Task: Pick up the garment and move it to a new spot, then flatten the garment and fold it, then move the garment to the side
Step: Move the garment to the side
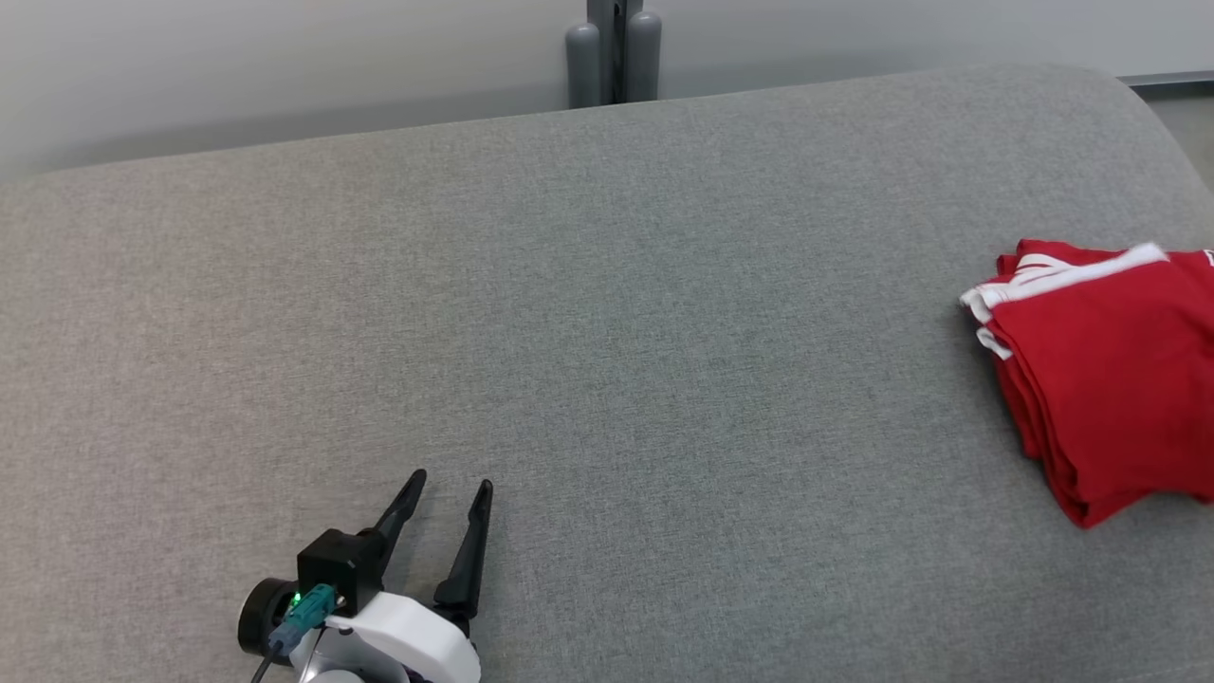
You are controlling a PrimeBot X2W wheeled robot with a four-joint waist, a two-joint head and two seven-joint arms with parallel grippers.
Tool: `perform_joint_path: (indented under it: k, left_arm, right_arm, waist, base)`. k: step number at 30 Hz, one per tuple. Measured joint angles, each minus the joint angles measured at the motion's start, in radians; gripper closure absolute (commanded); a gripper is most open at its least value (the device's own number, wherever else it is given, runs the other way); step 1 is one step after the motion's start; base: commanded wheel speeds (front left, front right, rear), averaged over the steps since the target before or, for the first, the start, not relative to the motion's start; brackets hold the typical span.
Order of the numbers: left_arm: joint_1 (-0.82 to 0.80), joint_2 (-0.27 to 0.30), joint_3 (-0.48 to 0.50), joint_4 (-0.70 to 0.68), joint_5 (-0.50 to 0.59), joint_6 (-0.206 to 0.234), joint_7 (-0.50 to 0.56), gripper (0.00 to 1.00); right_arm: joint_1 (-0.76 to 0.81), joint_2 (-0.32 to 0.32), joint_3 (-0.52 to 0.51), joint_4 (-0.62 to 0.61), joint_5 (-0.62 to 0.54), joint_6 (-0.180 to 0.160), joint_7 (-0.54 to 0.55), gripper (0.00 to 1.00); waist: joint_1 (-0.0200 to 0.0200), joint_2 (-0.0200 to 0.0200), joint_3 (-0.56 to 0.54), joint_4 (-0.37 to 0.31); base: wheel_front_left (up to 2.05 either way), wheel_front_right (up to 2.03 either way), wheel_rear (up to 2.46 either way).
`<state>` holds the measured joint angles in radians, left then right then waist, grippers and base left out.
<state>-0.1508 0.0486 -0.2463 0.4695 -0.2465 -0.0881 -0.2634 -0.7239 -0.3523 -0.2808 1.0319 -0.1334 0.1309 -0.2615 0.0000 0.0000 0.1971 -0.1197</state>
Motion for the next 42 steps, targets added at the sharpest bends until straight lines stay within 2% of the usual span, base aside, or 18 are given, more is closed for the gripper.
perform_joint_path:
  k: [3, 6, 9, 15, 23, 28, 42]
  left_arm:
    - [0.000, 0.001, 0.013, -0.001, -0.001, 0.000, 0.000, 0.00]
    - [0.003, -0.001, 0.028, -0.008, -0.003, 0.008, 0.000, 0.00]
    - [0.006, 0.000, 0.051, -0.017, -0.011, 0.020, 0.000, 0.00]
    - [0.025, 0.000, 0.111, -0.031, -0.015, 0.032, 0.000, 0.00]
    - [0.058, 0.001, 0.156, -0.052, 0.000, 0.038, 0.000, 0.00]
    - [0.073, 0.000, 0.179, -0.044, 0.002, 0.045, 0.000, 0.00]
    - [0.106, 0.000, 0.213, -0.046, 0.017, 0.081, 0.000, 0.00]
  right_arm:
    - [0.021, 0.052, -0.052, -0.071, -0.045, 0.000, 0.000, 0.00]
    - [0.052, 0.125, -0.044, -0.160, -0.061, 0.000, 0.000, 0.00]
    - [0.103, 0.187, 0.004, -0.258, -0.040, 0.000, 0.000, 0.00]
    - [0.230, 0.253, 0.129, -0.388, 0.058, 0.000, 0.000, 0.00]
    - [0.349, 0.292, 0.226, -0.462, 0.162, 0.000, 0.000, 0.00]
    - [0.414, 0.301, 0.280, -0.468, 0.182, 0.000, 0.000, 0.00]
    - [0.541, 0.304, 0.346, -0.481, 0.260, 0.000, 0.000, 0.00]
  waist:
    - [0.0000, 0.0000, -0.008, 0.008]
    - [0.0000, 0.0000, -0.024, 0.015]
    - [0.0000, 0.0000, -0.041, 0.026]
    - [0.0000, 0.0000, -0.074, 0.056]
    - [0.0000, 0.0000, -0.107, 0.102]
    - [0.0000, 0.0000, -0.130, 0.121]
    - [0.0000, 0.0000, -0.194, 0.139]
  base:
    - [0.00, 0.00, 0.00]
    - [0.00, 0.00, 0.00]
    - [0.00, 0.00, 0.00]
    - [0.00, 0.00, 0.00]
    - [0.00, 0.00, 0.00]
    - [0.00, 0.00, 0.00]
    - [0.00, 0.00, 0.00]
